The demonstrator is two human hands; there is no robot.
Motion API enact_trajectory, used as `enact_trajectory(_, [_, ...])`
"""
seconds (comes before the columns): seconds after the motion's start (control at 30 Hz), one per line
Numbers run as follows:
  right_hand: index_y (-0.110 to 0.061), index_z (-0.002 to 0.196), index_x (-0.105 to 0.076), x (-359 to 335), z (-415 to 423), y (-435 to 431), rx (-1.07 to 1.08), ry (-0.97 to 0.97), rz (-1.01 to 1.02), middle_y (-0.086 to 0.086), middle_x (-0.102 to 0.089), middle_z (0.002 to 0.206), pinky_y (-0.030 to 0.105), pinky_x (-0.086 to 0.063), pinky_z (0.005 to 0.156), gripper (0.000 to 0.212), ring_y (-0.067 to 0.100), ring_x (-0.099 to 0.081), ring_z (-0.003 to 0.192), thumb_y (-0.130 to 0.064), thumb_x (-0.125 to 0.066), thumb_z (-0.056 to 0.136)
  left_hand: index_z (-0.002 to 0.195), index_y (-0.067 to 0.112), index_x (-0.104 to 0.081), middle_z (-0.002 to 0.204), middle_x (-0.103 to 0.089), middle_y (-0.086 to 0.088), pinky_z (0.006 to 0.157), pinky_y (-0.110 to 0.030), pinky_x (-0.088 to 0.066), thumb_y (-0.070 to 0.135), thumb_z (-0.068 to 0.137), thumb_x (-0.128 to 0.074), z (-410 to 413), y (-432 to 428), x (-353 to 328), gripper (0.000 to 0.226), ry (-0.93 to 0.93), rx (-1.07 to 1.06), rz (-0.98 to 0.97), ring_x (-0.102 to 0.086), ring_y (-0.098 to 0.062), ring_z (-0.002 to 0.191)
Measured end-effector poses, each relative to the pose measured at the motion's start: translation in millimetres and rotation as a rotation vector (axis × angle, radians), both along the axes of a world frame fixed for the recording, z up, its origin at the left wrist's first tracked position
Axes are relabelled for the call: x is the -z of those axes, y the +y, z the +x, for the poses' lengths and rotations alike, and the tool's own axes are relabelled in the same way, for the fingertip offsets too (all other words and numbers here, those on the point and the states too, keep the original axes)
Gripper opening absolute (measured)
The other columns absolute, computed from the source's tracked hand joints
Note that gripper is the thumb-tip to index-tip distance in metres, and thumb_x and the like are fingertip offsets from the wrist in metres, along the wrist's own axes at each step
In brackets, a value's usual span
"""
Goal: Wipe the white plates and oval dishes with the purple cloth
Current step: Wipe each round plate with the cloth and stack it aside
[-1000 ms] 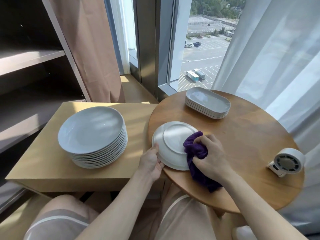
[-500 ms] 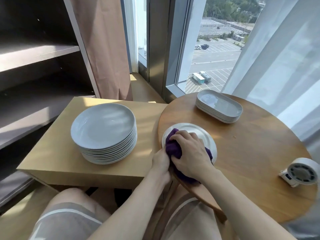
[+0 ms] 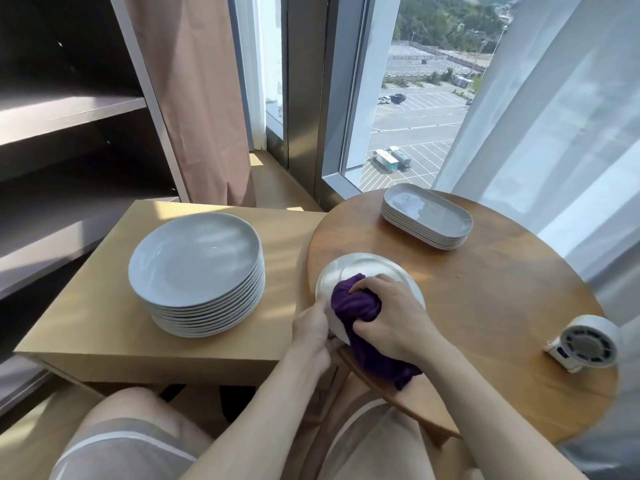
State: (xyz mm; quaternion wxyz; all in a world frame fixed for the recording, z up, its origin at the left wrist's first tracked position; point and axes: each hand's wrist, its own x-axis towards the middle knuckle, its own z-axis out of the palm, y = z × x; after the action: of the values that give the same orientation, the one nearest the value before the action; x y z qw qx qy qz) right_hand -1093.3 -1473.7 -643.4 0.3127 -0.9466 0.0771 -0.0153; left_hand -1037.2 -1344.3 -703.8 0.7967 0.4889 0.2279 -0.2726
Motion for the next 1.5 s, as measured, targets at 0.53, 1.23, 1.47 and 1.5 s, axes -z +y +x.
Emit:
enact_trajectory(0.53, [-0.032,0.101,-0.066,-1.4,70.8,-4.9,0.175,0.037,-0.194,-0.013,-0.046,0.091,0.04,-0.032,0.083,0.026,0.024,-0.043,0.097,-0.03,-0.06,0.076,0.12,0.014,-0.067,0.107,-0.077,-0.007,0.069,-0.036,-0.059,0.042,0.107,-0.049,2.3,4.5,2.6,0.036,-0.051,0.053,0.09,-0.072,-0.027,0.1])
enact_trajectory(1.23, [-0.037,0.123,-0.063,-5.6,17.1,41.5,-0.228,0.028,-0.426,-0.015,-0.052,0.13,0.047,-0.031,0.109,0.044,0.02,-0.036,0.131,-0.034,-0.061,0.079,0.116,0.014,-0.078,0.12,-0.073,-0.017,0.083,-0.037,-0.058,0.066,0.099,-0.04,6.3,12.5,0.0,0.067,0.005,0.099,-0.21,-0.072,-0.031,0.108])
enact_trajectory(1.47, [-0.033,0.104,-0.06,-3.6,38.2,42.9,-0.165,0.099,-0.325,-0.014,-0.057,0.113,0.039,-0.037,0.087,0.03,0.02,-0.046,0.106,-0.026,-0.059,0.074,0.116,0.006,-0.071,0.106,-0.076,-0.015,0.079,-0.038,-0.06,0.039,0.106,-0.051,3.7,9.1,1.7,0.04,0.028,0.014,-0.1,-0.072,-0.031,0.097])
enact_trajectory(1.5, [-0.034,0.103,-0.057,-3.0,40.7,44.3,-0.161,0.094,-0.329,-0.013,-0.056,0.11,0.04,-0.036,0.086,0.029,0.021,-0.046,0.104,-0.028,-0.058,0.075,0.118,0.005,-0.069,0.109,-0.075,-0.017,0.08,-0.039,-0.061,0.038,0.106,-0.051,4.1,9.3,1.1,0.039,0.031,0.017,-0.095,-0.072,-0.032,0.099])
